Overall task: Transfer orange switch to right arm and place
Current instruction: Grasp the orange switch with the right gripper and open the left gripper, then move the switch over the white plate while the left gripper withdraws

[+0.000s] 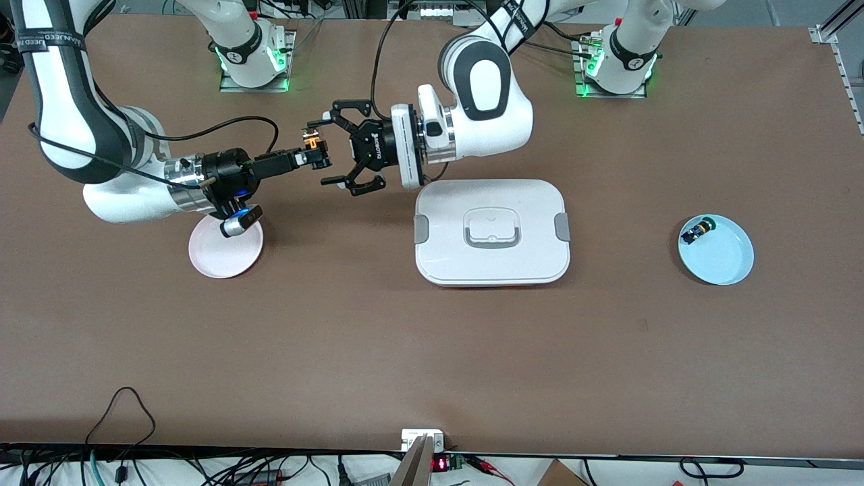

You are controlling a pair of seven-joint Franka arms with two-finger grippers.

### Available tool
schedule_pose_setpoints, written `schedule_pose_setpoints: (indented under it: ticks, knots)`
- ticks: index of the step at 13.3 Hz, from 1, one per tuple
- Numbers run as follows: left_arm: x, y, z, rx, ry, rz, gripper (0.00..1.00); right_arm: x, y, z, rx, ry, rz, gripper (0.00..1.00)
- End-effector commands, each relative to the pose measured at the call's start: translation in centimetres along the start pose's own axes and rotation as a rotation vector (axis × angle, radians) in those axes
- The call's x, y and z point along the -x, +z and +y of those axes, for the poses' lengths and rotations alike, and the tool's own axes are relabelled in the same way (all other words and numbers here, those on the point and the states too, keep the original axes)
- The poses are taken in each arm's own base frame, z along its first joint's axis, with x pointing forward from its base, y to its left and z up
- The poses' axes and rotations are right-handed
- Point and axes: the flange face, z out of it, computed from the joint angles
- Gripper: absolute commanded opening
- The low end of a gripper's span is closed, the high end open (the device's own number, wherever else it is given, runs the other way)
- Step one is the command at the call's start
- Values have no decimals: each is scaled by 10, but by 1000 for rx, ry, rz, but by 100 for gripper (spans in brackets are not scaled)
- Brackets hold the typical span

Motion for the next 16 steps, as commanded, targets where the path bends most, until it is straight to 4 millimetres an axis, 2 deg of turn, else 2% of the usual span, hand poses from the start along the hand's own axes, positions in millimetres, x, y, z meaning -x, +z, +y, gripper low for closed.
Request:
schedule_pose_setpoints:
  ticks: [1, 3, 6, 9, 11, 13, 16]
  knots:
    - [-39, -60, -30, -104, 9, 69, 100, 8, 2, -5, -9, -66, -26, 28]
    - [-68, -124, -53, -196, 22, 104, 100, 8, 0, -7, -9, -122, -22, 28]
    - [-80, -200, -80, -313, 18, 127, 100, 20, 0, -18, 38, -197, -17, 28]
    - [-101, -279, -101, -421, 135, 52, 100, 29, -6, -26, 243, -335, -16, 27]
    - [-112, -325, -112, -488, 182, 9, 100, 32, -13, -24, 398, -450, -15, 27]
    - [-122, -361, -125, -542, 175, -6, 100, 37, -23, -21, 546, -533, -34, 26]
    - [-154, -414, -125, -642, 184, -173, 100, 40, -50, -21, 821, -675, -88, 25]
